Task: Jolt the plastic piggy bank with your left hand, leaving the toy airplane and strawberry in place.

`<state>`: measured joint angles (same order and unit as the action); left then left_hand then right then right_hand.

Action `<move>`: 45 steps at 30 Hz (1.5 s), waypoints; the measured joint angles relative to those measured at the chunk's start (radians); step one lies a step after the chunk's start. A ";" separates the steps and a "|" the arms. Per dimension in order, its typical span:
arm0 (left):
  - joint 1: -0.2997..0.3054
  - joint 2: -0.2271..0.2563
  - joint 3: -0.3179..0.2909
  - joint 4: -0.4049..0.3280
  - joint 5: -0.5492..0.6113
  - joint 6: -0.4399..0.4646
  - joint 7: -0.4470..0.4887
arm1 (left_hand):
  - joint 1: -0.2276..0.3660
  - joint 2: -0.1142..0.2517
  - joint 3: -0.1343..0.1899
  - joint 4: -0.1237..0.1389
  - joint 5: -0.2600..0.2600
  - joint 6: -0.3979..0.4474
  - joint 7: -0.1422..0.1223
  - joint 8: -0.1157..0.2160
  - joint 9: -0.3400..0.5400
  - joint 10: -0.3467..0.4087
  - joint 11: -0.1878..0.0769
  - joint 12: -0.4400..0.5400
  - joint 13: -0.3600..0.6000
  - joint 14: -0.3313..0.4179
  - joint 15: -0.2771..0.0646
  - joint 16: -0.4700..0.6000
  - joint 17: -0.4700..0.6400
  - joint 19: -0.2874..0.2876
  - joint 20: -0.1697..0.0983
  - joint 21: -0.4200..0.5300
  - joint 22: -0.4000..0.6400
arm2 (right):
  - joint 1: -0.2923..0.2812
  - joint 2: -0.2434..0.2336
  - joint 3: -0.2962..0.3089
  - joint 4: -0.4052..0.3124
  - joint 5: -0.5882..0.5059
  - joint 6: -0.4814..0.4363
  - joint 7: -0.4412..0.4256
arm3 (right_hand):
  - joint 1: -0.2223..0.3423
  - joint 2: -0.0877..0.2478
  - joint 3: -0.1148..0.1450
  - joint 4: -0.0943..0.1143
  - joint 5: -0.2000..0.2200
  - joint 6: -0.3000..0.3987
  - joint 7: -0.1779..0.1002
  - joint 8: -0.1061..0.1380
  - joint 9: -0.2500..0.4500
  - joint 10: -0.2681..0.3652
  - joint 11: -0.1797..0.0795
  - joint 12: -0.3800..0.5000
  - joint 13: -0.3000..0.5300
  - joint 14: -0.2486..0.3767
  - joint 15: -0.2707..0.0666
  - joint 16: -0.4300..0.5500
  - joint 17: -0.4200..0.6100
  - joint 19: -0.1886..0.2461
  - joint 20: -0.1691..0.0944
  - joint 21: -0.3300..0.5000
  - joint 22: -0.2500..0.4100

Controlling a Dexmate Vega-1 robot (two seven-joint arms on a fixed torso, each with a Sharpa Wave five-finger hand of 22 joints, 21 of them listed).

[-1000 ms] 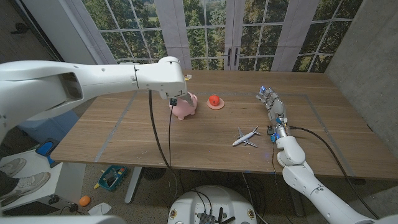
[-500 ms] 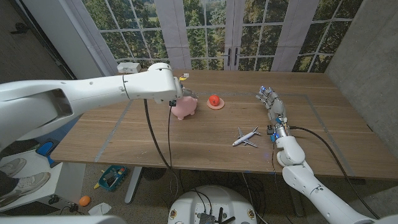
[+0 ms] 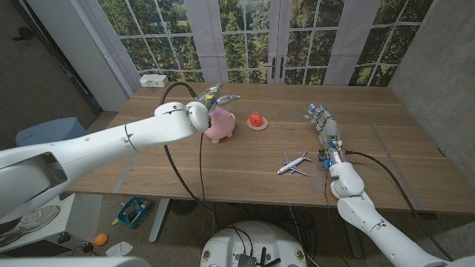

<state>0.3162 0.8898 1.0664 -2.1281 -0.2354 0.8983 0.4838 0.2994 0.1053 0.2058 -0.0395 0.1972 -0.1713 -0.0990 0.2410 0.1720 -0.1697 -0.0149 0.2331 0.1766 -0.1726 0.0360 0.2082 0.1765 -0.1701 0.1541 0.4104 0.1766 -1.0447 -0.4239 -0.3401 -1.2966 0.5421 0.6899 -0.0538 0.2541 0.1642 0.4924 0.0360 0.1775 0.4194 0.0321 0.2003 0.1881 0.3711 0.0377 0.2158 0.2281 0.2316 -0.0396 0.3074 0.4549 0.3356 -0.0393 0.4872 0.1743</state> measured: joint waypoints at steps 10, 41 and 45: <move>0.278 0.000 -0.248 0.062 0.051 -0.304 -0.033 | -0.009 0.061 0.100 -0.011 0.012 0.111 0.061 -0.021 -0.005 0.036 -0.052 -0.002 -0.005 0.031 -0.061 -0.006 -0.005 0.007 -0.078 -0.003 -0.005 | 0.002 -0.031 -0.002 -0.031 0.004 -0.045 0.015 | -0.019 -0.010 -0.011 0.011 0.000 0.000 0.000 0.000 0.000 -0.011 -0.008 -0.005 -0.004 -0.011 0.000 -0.010 -0.003 -0.011 -0.004 -0.007 0.000; 0.606 -0.196 -0.627 0.398 -0.148 -1.257 -0.404 | -0.022 0.064 0.454 0.170 0.054 0.275 0.113 -0.052 -0.004 0.196 -0.042 -0.026 -0.005 0.189 -0.066 -0.007 -0.002 0.246 -0.192 0.000 -0.005 | 0.026 -0.069 -0.018 -0.077 0.068 -0.120 0.114 | -0.072 -0.025 -0.016 0.058 0.004 -0.036 0.011 -0.012 -0.002 -0.048 -0.020 -0.012 -0.010 -0.039 0.004 -0.045 -0.029 -0.024 -0.005 -0.035 -0.002; 0.616 -0.213 -0.650 0.439 -0.208 -1.336 -0.469 | -0.022 0.064 0.458 0.174 0.054 0.277 0.111 -0.052 -0.004 0.196 -0.042 -0.026 -0.005 0.189 -0.066 -0.007 -0.002 0.246 -0.192 0.000 -0.005 | 0.024 -0.069 -0.018 -0.093 0.053 -0.123 0.095 | -0.073 -0.024 -0.019 0.055 0.004 -0.036 0.011 -0.012 -0.002 -0.048 -0.020 -0.012 -0.010 -0.039 0.004 -0.045 -0.033 -0.024 -0.005 -0.036 -0.002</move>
<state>0.9325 0.6768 0.4164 -1.6891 -0.4437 -0.4375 0.0144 0.2776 0.1696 0.6641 0.1348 0.2515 0.1058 0.0125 0.1885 0.1676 0.0267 -0.0571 0.2072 0.1720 0.0163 -0.0304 0.2013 0.1747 0.0757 -0.0375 0.4108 0.1721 -1.0202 -0.4932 -0.3581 -1.3898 0.5954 0.5667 0.0408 0.1814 0.1398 0.4734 0.0912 0.1816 0.3832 0.0428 0.1884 0.1860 0.3229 0.0178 0.2034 0.2184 0.1927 -0.0357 0.2619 0.4217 0.3120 -0.0445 0.4511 0.1722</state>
